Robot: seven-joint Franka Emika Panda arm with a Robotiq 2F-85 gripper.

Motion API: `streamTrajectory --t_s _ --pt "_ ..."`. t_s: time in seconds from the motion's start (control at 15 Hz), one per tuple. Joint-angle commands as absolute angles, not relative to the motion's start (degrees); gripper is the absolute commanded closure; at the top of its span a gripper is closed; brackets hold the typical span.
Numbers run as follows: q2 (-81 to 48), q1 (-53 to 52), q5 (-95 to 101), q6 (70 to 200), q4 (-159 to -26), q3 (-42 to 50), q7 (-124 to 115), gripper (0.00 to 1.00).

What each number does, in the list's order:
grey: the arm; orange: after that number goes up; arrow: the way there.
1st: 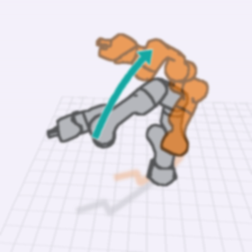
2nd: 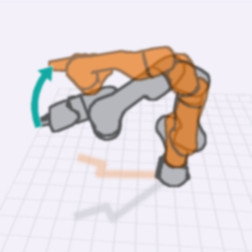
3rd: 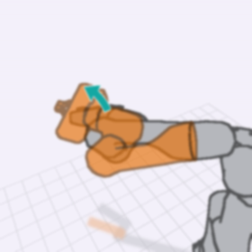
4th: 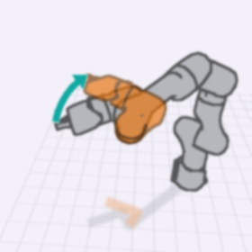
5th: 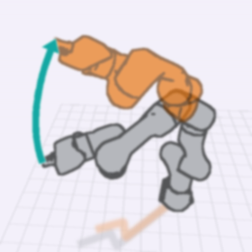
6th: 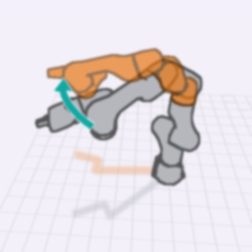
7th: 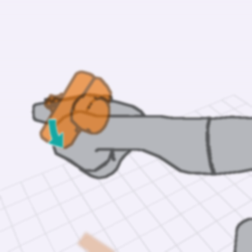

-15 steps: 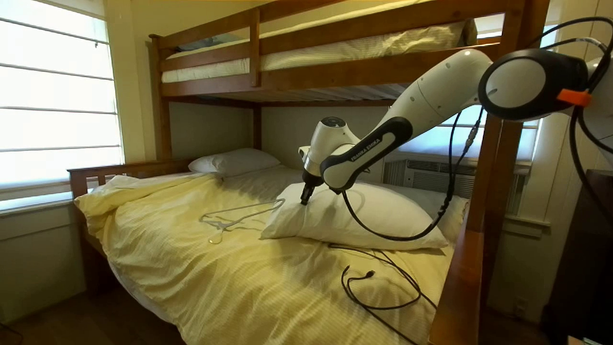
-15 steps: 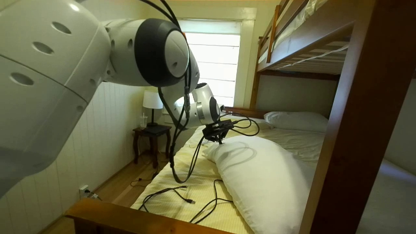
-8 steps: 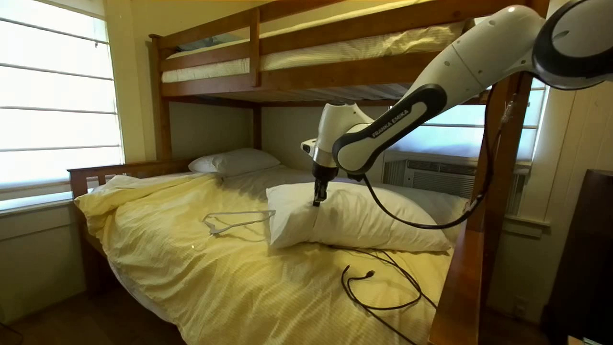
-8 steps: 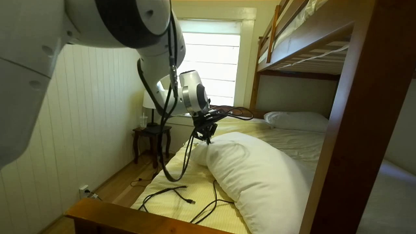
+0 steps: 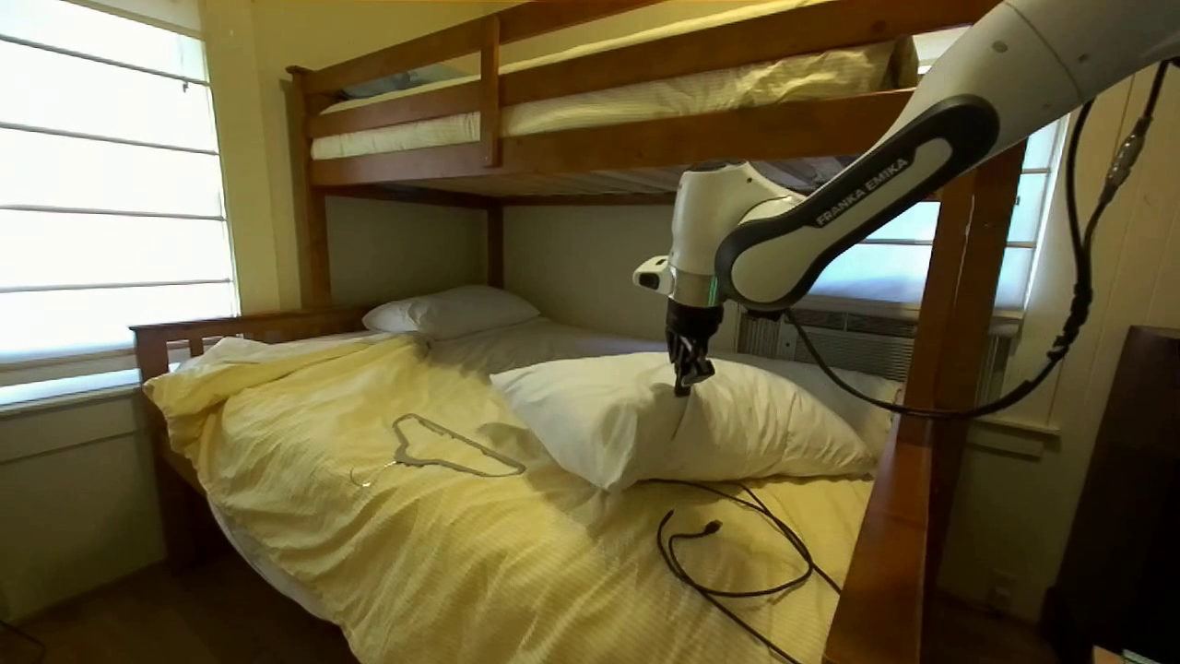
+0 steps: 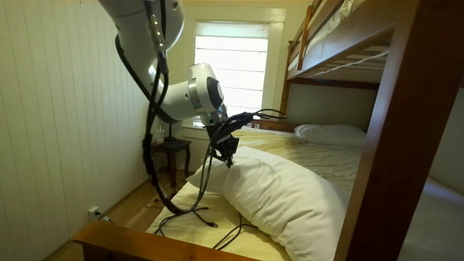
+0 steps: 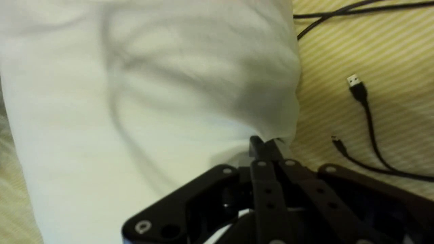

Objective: Push the hanger off the pillow, then move the pillow forward

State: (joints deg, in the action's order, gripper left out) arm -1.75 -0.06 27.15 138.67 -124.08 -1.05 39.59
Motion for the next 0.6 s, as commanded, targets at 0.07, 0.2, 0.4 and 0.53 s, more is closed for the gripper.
streamTrajectory --t_s 0.07,0.2,0.4,0.53 --pt "10.5 0.6 29.5 136.0 -135.2 0.6 49.3 1.00" --pt "13.5 -0.1 27.7 135.7 -137.9 1.1 55.5 1.00" --pt "16.5 -0.9 26.8 134.7 -141.4 1.4 62.2 1.00" --pt "17.9 -1.4 25.9 135.1 -143.7 1.4 65.2 1.00"
